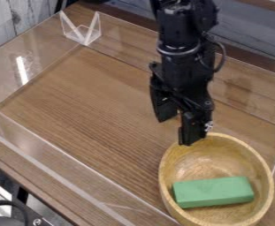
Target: Put the green block in the brown bowl
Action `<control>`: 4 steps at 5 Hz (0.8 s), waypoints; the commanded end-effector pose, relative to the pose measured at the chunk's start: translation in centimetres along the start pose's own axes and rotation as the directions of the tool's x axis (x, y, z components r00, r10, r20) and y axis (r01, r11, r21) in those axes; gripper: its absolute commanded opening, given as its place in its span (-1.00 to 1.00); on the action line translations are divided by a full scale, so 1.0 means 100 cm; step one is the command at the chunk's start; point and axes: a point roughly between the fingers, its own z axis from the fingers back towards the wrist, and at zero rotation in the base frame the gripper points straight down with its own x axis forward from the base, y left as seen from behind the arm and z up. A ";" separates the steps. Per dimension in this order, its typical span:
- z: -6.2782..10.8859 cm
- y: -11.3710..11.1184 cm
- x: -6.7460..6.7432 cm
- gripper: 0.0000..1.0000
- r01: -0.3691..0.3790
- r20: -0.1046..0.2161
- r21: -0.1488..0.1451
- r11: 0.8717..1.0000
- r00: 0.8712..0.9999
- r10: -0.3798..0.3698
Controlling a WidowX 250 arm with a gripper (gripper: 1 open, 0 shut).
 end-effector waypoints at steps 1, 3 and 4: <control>-0.003 -0.001 0.008 -1.00 0.002 0.017 0.005 1.000 1.000 -0.002; 0.011 0.019 0.006 1.00 0.052 0.009 0.003 0.999 0.999 -0.052; 0.011 0.020 0.010 1.00 0.013 0.028 0.021 1.000 1.000 -0.013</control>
